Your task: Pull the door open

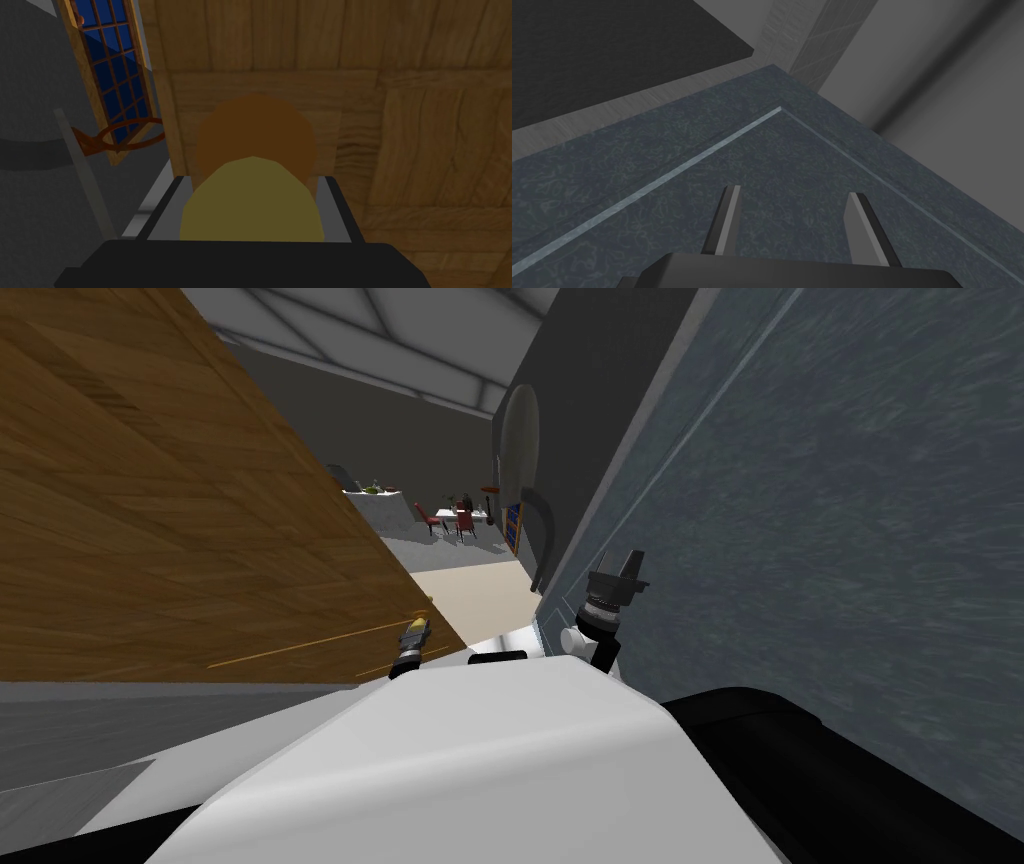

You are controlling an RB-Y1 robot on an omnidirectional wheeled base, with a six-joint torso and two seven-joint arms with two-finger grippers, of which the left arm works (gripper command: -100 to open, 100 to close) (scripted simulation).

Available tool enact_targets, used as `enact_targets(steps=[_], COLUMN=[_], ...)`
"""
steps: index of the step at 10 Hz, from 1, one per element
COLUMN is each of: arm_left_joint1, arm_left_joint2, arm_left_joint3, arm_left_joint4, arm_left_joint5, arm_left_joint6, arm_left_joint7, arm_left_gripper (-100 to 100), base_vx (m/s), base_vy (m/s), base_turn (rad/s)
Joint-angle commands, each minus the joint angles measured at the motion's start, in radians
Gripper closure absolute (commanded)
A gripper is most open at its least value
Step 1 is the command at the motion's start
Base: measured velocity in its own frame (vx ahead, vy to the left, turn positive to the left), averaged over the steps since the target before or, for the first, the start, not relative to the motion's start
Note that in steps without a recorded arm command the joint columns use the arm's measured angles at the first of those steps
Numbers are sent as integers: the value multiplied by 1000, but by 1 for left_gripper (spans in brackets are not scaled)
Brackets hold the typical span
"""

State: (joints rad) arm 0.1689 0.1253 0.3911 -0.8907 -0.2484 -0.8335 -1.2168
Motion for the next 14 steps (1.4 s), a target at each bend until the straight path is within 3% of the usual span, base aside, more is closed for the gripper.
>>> enact_targets(steps=[1, 4, 13, 14], arm_left_joint1=[1, 1, -19, -19], arm_left_joint2=[-3, -3, 13, 13], arm_left_joint3=[-3, -3, -54, -54], arm_left_joint4=[1, 1, 22, 22], arm_left_joint5=[-1, -1, 68, 68], arm_left_joint6=[-1, -1, -1, -1], arm_left_joint7=[0, 0, 241, 249], arm_left_gripper=[100, 100, 100, 100], base_vx=[-28, -9, -31, -25], base_vy=[2, -1, 7, 9], base_turn=[-19, 0, -15, -10])
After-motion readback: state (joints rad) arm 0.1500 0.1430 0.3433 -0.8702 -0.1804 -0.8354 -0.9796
